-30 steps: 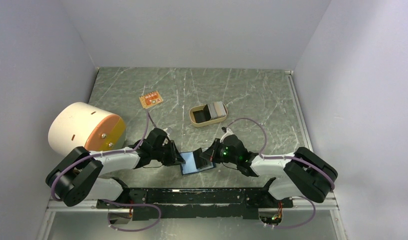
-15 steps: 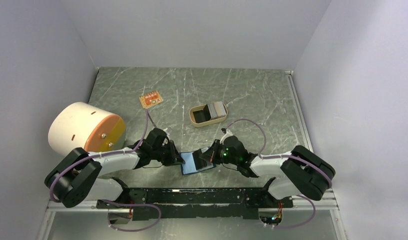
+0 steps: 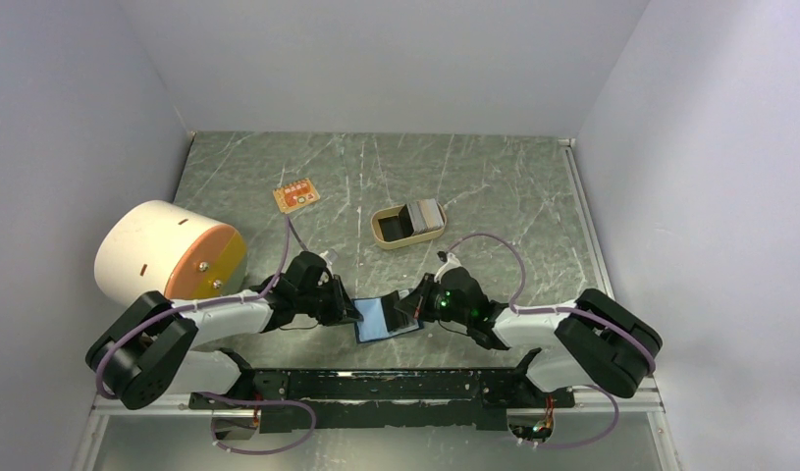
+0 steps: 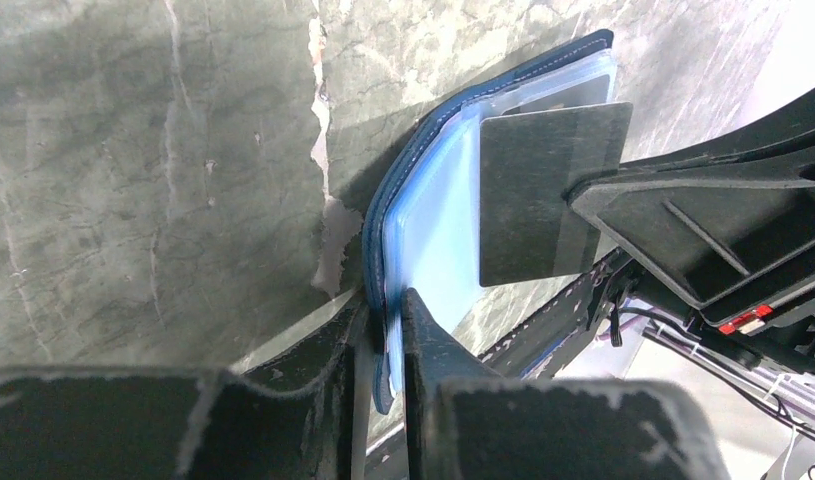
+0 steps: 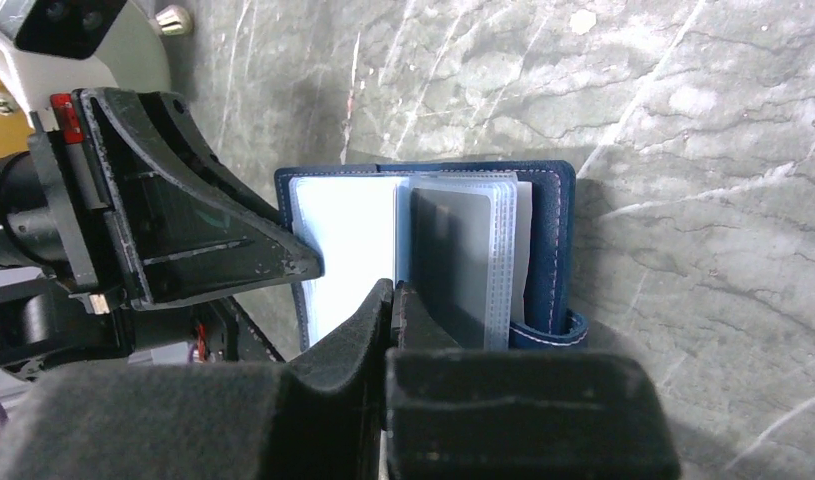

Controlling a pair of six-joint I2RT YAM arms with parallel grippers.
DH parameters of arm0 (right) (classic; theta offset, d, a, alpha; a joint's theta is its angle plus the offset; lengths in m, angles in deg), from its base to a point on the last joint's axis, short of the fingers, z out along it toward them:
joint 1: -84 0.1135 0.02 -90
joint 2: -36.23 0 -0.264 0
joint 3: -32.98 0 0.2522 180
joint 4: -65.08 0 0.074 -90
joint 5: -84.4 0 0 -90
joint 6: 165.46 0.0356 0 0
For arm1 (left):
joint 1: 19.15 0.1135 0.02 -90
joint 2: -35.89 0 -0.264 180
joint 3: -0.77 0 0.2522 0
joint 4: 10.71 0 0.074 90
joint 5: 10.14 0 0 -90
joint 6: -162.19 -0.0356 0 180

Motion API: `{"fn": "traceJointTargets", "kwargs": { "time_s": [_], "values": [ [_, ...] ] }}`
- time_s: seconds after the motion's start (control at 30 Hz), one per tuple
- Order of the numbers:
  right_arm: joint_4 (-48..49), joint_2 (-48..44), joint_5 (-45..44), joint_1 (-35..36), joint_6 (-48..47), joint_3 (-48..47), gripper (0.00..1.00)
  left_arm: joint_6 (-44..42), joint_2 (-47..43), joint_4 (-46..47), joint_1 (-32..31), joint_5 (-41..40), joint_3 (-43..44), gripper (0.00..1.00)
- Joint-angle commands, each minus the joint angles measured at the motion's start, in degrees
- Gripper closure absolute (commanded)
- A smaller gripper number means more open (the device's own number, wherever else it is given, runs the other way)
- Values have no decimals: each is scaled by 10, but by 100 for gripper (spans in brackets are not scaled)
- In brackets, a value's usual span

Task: Put the credit cards into the card holder
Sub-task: Insert the credit card into the card holder.

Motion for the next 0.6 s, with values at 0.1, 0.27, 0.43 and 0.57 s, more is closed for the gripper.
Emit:
{"fn": "traceJointTargets", "kwargs": {
  "time_s": [0.1, 0.27, 0.43, 0.57],
  "values": [
    [35, 33, 1, -2, -20, 8, 100, -2, -7, 5, 2, 6, -7, 80],
    [76, 53, 23, -2, -9, 16, 100, -1, -5, 9, 3, 8, -6, 79],
    [107, 63, 36, -2, 7, 29, 100, -1, -2, 9, 2, 8, -7, 79],
    [126, 73, 45, -2, 19, 35, 100, -1, 0, 10, 3, 8, -6, 79]
  ]
}}
